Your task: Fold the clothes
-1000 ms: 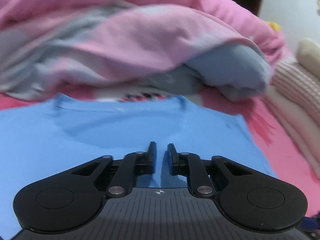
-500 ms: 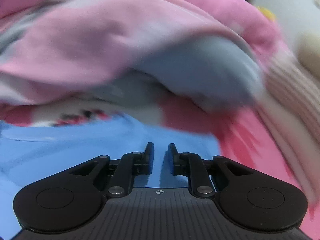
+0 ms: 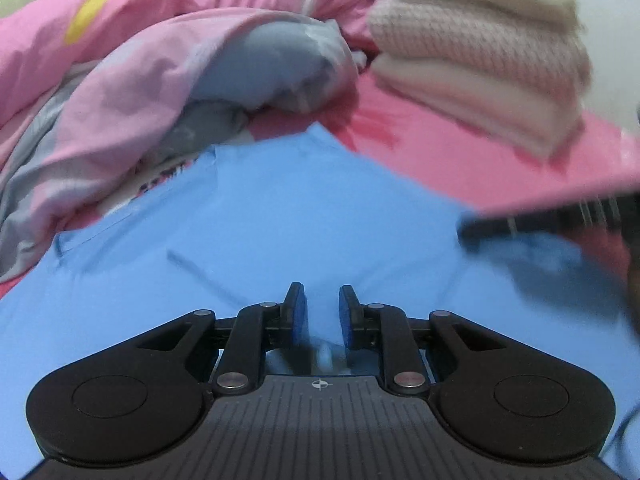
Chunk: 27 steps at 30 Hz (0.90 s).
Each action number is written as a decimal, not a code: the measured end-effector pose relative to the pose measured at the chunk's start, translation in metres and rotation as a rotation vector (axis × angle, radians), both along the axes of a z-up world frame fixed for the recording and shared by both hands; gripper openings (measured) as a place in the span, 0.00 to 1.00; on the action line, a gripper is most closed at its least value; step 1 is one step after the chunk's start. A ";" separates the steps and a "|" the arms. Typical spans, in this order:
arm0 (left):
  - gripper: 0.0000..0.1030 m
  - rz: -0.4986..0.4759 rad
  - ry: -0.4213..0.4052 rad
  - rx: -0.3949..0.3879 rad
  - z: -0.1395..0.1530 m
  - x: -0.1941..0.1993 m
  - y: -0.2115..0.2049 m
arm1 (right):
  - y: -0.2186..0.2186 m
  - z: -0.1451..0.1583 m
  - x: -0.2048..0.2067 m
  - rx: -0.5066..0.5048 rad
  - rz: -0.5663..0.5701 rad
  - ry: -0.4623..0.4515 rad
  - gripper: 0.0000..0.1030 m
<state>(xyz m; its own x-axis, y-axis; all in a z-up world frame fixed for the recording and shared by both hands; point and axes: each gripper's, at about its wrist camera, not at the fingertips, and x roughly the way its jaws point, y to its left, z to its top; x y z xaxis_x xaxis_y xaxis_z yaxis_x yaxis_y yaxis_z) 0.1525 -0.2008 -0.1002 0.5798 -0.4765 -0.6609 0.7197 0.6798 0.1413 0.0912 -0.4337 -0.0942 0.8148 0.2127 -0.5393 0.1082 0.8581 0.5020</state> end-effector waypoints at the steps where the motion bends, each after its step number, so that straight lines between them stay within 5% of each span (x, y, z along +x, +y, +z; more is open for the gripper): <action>1: 0.20 0.002 -0.034 0.007 -0.002 -0.008 0.005 | 0.000 0.001 -0.001 -0.004 0.001 -0.001 0.25; 9: 0.23 0.131 0.010 -0.038 0.011 -0.024 0.056 | 0.022 0.023 -0.001 -0.037 0.072 -0.091 0.26; 16: 0.26 0.297 0.067 -0.151 0.024 -0.035 0.117 | 0.107 0.021 -0.001 -0.353 0.337 -0.023 0.27; 27: 0.37 0.737 0.098 -0.361 0.043 -0.033 0.266 | 0.138 0.047 0.002 -0.185 0.400 0.001 0.27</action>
